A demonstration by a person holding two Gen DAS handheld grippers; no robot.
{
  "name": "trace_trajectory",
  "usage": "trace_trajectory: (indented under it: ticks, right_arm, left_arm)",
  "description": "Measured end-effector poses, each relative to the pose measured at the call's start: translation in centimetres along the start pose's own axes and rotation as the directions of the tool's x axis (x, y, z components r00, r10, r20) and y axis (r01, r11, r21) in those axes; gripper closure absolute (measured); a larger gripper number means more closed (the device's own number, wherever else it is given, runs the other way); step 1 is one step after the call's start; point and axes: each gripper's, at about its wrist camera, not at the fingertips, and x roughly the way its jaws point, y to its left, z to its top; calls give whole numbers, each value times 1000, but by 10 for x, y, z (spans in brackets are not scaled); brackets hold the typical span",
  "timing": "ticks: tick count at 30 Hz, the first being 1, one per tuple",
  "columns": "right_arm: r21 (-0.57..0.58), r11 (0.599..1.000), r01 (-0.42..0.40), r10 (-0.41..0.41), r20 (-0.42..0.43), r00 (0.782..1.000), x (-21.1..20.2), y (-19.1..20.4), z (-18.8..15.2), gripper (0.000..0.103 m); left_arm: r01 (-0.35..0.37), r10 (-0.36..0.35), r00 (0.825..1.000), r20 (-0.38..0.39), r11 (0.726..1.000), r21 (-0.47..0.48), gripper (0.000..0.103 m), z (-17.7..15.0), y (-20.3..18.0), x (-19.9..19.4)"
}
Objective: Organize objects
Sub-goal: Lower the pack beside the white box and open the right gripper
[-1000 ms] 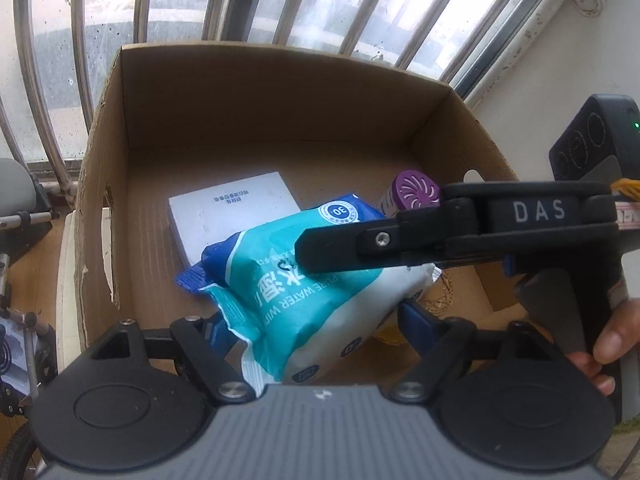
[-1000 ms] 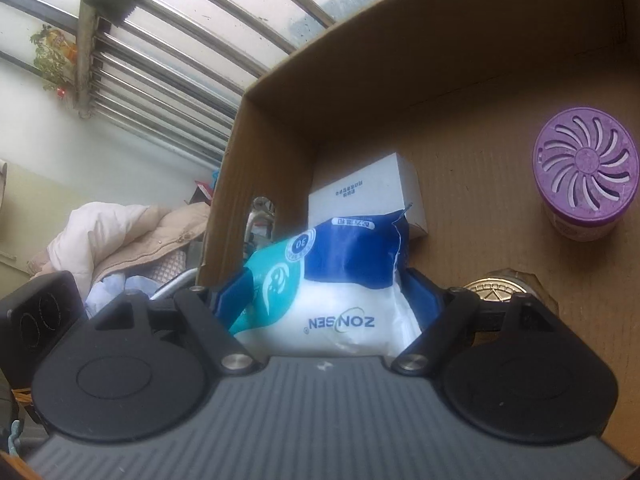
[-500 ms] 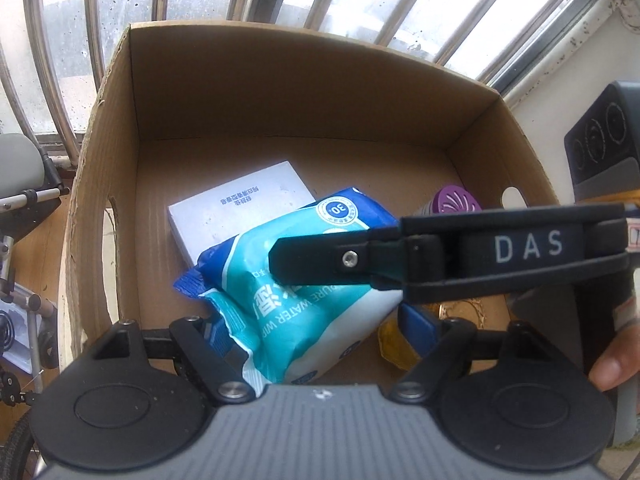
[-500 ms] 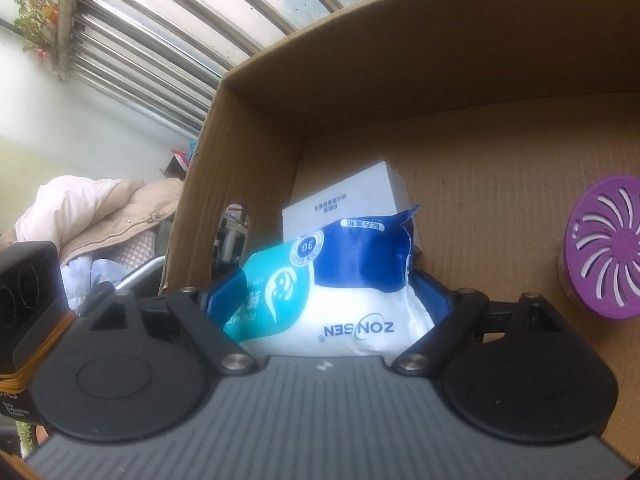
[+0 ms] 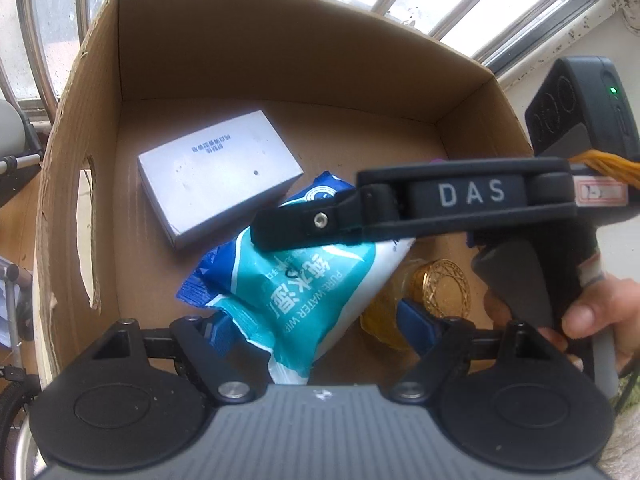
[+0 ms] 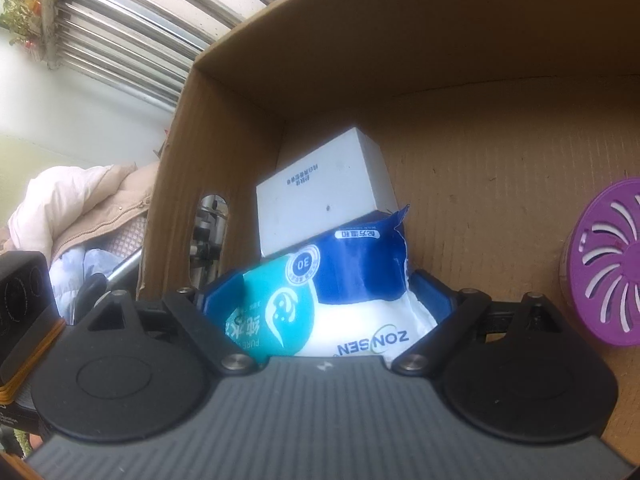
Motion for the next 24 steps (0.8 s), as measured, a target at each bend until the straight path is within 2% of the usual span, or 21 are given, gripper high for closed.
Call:
trace_trajectory:
  ticks: [3,9,12,16,17,20,22,24]
  right_arm:
    - [2,1000,16,-16,-5,1000,-1,-4,2,9]
    - [9,1000,-12,12,30,999,-11,-6,3,5]
    - [19,999,-41,40,50,998,-19,-4,2,5]
    - [4,997,-81,80,57,995,-21,4,-2,4]
    - [5,997,-82,82,62,995,-21,5,-3,4]
    - [-14,997,-81,82,123,989,-29,10,-6,4]
    - [-11,995,-101,101,178,979,-39,11,-12,4]
    - [-13,991,-137,136,236,962,-58,11,-22,3]
  left_arm:
    - [15,-15,1000,-5,1000,14,18,-8,-8,-7]
    - [15,-15,1000,17,1000,27,17,-25,-18,-24]
    - [30,-32,997,66,999,39,16,-36,-19,-43]
    - [13,-26,989,148,996,87,14,-46,-24,-65]
    - [7,-23,986,168,995,98,14,-44,-16,-72]
    - [-23,-11,971,240,990,138,14,-57,-27,-80]
    - [-54,0,953,303,984,171,7,-74,-33,-95]
    - [-83,2,926,377,977,197,3,-84,-40,-104]
